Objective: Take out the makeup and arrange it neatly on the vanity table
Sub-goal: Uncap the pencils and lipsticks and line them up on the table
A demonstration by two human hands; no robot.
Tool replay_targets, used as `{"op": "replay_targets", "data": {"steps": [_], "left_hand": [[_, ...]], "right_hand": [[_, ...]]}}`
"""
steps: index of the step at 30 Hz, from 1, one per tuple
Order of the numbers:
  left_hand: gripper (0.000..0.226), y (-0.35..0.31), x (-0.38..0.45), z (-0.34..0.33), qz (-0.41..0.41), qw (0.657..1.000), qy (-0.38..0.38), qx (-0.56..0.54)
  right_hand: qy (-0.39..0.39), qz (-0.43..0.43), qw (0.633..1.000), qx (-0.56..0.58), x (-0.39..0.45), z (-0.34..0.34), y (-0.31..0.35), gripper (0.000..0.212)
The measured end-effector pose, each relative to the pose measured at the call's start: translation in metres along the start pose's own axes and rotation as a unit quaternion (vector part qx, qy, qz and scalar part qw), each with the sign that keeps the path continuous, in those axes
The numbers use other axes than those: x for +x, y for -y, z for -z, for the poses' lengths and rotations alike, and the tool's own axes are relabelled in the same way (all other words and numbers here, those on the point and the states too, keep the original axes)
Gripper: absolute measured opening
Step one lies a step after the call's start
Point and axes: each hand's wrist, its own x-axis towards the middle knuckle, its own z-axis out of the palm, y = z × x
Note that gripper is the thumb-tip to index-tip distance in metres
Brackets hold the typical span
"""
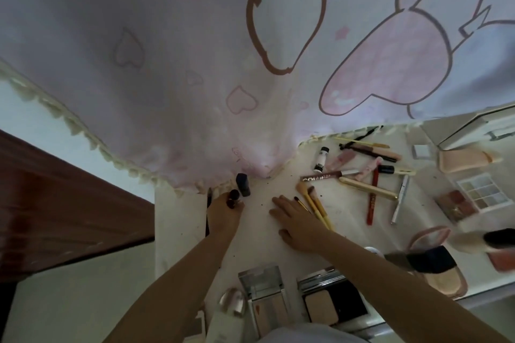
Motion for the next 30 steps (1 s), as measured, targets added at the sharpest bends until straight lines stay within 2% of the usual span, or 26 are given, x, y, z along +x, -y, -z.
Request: {"op": "replay_targets", "data": {"steps": [6, 11, 17, 18, 20, 21, 23, 25, 27, 30], "left_hand": [[0.017, -0.001, 0.014, -0.002, 0.012, 1.000, -0.018, 0.009], [0.018, 0.001, 0.021, -0.006, -0.001, 1.000, -0.018, -0.001], [0.008, 0.004, 0.018, -0.003, -0.014, 0.999, -0.034, -0.008], [0.008, 0.006, 0.015, -0.002, -0.012, 0.999, -0.035, -0.017], [0.018, 0.009, 0.005, -0.001, -0.011, 0.999, -0.022, -0.023], [0.021, 0.011, 0.000, -0.002, -0.028, 1.000, -0.001, 0.010], [0.023, 0.015, -0.012, -0.006, -0.120, 0.977, 0.060, 0.165], [0.027, 0.014, -0.019, -0.013, -0.226, 0.929, 0.107, 0.272], [0.036, 0.010, -0.021, -0.018, -0.294, 0.893, 0.149, 0.307], [0.057, 0.009, -0.018, -0.021, -0.345, 0.850, 0.195, 0.345]], "right_hand": [[0.003, 0.006, 1.000, 0.007, -0.003, 0.001, 0.000, 0.055], [0.024, 0.002, 1.000, 0.005, -0.003, 0.005, 0.000, 0.056], [0.066, -0.008, 0.998, 0.023, -0.001, 0.022, 0.002, 0.052], [0.041, -0.018, 0.998, 0.038, -0.001, 0.029, -0.001, 0.048], [-0.077, -0.049, 0.994, 0.066, 0.001, 0.047, -0.011, 0.038], [-0.133, -0.079, 0.986, 0.064, 0.004, 0.058, -0.020, 0.032], [-0.191, -0.170, 0.967, 0.025, 0.013, 0.080, -0.036, 0.027], [-0.185, -0.254, 0.949, -0.022, 0.024, 0.096, -0.054, 0.029], [-0.155, -0.315, 0.936, -0.017, 0.034, 0.106, -0.064, 0.032], [-0.113, -0.363, 0.924, 0.040, 0.043, 0.111, -0.071, 0.040]]}}
